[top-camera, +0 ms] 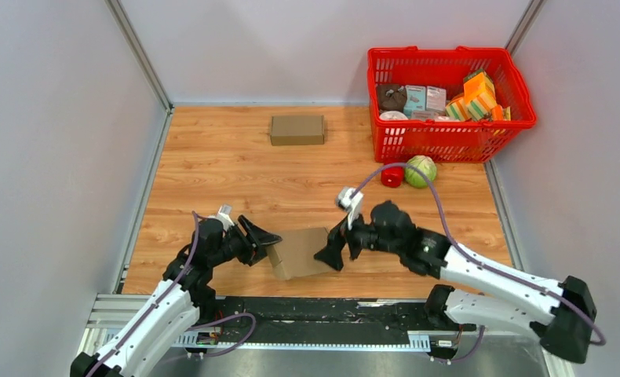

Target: Fold the paper box

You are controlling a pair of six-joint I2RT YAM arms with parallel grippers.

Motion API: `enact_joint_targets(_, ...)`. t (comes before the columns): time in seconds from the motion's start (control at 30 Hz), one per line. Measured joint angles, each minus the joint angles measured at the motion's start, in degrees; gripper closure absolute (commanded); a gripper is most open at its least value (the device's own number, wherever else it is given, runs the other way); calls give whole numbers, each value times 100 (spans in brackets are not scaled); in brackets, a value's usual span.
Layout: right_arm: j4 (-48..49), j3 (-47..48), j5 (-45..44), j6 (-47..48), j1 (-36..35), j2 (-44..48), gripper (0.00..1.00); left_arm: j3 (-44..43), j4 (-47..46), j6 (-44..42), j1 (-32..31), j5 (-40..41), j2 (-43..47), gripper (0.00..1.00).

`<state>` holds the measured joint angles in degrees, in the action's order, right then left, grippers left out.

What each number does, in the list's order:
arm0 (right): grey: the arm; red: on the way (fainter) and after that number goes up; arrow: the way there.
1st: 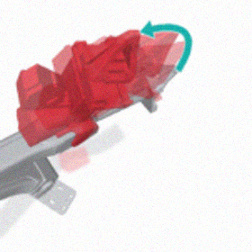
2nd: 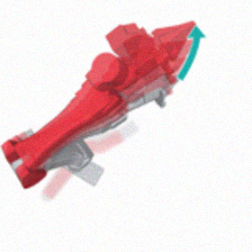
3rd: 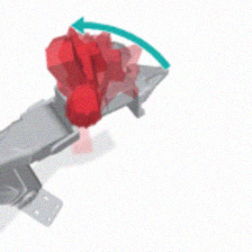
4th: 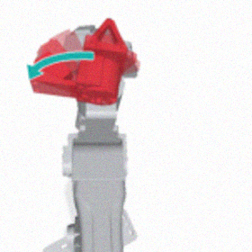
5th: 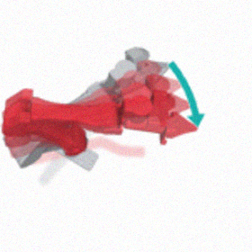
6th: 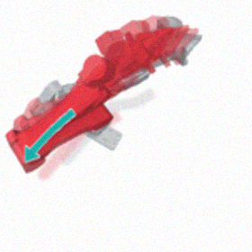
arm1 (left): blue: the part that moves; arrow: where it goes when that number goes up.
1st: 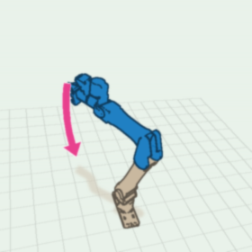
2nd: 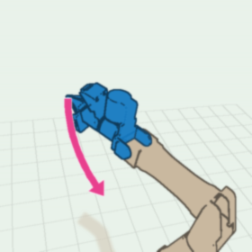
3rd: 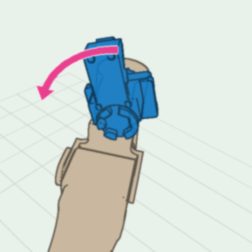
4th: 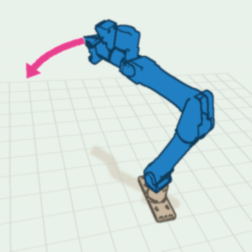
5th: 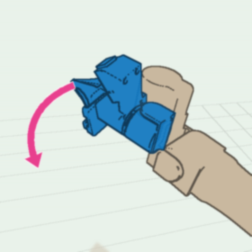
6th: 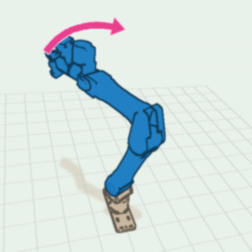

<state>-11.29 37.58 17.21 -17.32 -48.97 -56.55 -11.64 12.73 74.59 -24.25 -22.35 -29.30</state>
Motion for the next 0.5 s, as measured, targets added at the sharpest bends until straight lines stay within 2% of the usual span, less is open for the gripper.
enact_joint_targets(0.1, 120, 42, -1187, 800, -1801, 479, 0, 68, 81, 494, 20, 0, 109, 60)
enact_joint_targets(0.17, 195, 79, -1803, 1263, -2514, 382, 0, 177, 111, 850, 42, -31, 232, 61)
enact_joint_targets(0.3, 212, 339, -2953, 2157, -3235, -549, 0, 452, 133, 1635, 81, -186, 514, 62)
enact_joint_targets(0.5, 258, 708, -3893, 3108, -3687, -1670, 0, 643, 243, 2433, 111, -422, 964, 63)
